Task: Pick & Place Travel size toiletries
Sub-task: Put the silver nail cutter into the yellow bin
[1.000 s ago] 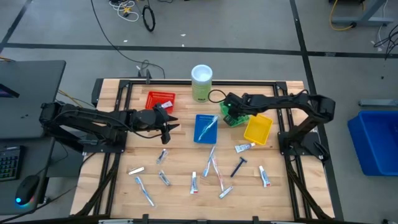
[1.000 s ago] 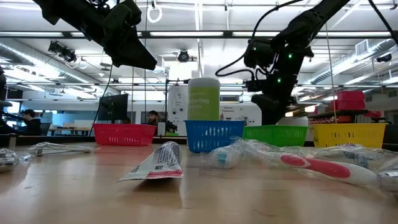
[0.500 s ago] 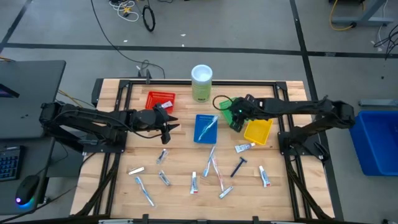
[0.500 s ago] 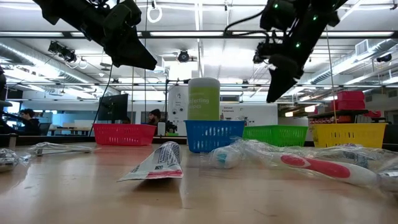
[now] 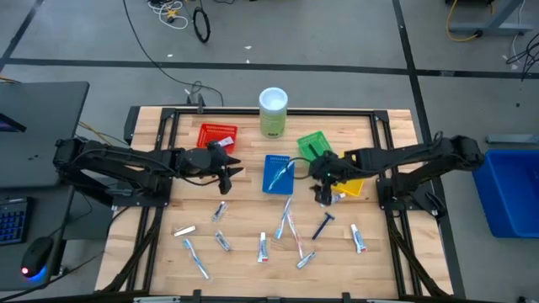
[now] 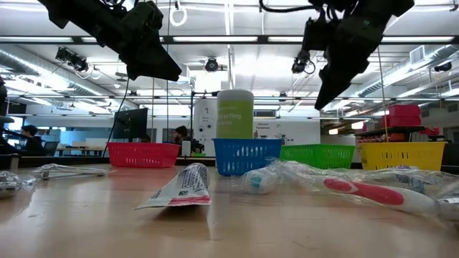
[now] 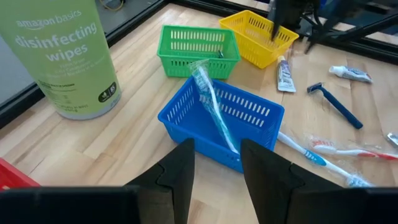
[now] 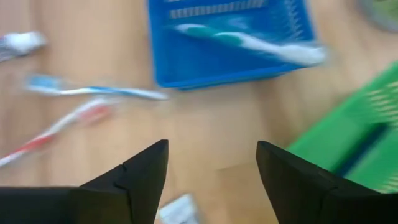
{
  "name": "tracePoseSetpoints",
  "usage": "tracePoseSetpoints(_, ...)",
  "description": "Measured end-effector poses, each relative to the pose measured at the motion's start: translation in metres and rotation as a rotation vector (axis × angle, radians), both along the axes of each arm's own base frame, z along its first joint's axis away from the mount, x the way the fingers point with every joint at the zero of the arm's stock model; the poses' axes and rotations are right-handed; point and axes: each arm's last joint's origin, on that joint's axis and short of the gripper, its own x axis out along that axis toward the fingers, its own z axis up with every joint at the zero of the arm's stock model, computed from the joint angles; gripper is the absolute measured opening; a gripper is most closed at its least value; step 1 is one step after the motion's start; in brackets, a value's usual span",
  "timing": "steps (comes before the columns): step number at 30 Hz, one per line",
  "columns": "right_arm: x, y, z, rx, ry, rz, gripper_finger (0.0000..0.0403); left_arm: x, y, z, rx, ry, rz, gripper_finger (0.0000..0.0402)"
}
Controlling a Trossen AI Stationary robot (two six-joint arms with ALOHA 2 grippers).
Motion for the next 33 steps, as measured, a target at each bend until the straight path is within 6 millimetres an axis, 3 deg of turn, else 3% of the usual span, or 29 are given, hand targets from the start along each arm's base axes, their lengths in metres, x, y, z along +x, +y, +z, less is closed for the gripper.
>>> tracePoseSetpoints(14,-0.006,0.042,-0.001,0.098,0.018,0.105,0.0253,0.000,-0.006,0.000,-0.032,-0.004,-0.050,0.0139)
tracePoseSetpoints(20,-0.011,0.061,-0.001,0.197,0.052,0.182,0.0236,0.003,-0.016,-0.003,-0.026,0.013,-0.098,0.0139)
tracePoseSetpoints(33,-0.022,0.089,-0.002,0.193,0.077,0.293,0.0212,0.020,-0.043,-0.008,-0.047,-0.071,-0.228,0.0139)
